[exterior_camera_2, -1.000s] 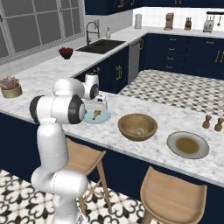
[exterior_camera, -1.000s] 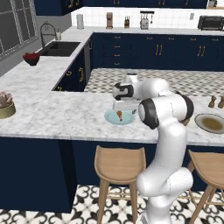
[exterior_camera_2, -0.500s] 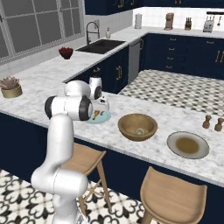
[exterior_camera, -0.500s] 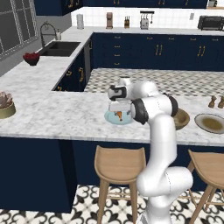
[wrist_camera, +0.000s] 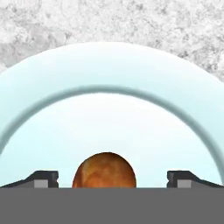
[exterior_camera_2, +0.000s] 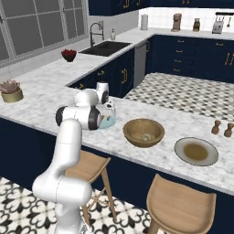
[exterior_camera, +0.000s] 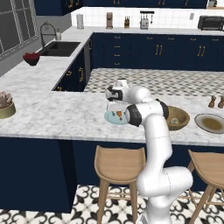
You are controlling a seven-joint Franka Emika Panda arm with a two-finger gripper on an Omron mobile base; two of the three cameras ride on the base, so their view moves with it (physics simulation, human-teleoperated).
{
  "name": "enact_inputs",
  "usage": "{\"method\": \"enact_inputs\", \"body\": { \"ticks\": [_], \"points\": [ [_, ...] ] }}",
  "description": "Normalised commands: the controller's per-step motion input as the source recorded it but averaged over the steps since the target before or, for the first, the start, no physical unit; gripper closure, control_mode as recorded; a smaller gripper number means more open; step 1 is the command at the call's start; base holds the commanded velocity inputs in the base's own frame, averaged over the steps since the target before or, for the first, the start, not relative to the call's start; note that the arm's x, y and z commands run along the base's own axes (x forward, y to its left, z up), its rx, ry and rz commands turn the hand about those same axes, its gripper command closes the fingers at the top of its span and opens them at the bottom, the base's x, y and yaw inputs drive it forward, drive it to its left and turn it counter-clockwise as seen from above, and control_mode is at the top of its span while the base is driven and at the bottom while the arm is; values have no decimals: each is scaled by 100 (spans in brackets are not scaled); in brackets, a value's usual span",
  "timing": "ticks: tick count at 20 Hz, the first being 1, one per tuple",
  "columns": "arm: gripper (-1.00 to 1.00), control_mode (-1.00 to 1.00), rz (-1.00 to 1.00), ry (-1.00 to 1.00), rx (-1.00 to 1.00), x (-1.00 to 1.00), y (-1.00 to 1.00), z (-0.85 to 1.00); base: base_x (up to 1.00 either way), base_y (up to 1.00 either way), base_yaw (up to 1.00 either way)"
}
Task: Pick the chicken drumstick and mushroom from their plates and place them in the bowl. Then put the bowl in the fridge.
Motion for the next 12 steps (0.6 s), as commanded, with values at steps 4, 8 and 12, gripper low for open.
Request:
{"method": "enact_inputs", "body": {
  "ticks": [4, 8, 12],
  "points": [
    [100, -100, 0, 0, 0, -4, 0, -29, 0, 0, 0],
    [100, -100, -1, 6, -2, -57, 0, -34, 0, 0, 0],
    [100, -100, 0, 2, -1, -82, -4, -13, 0, 0, 0]
  ]
}}
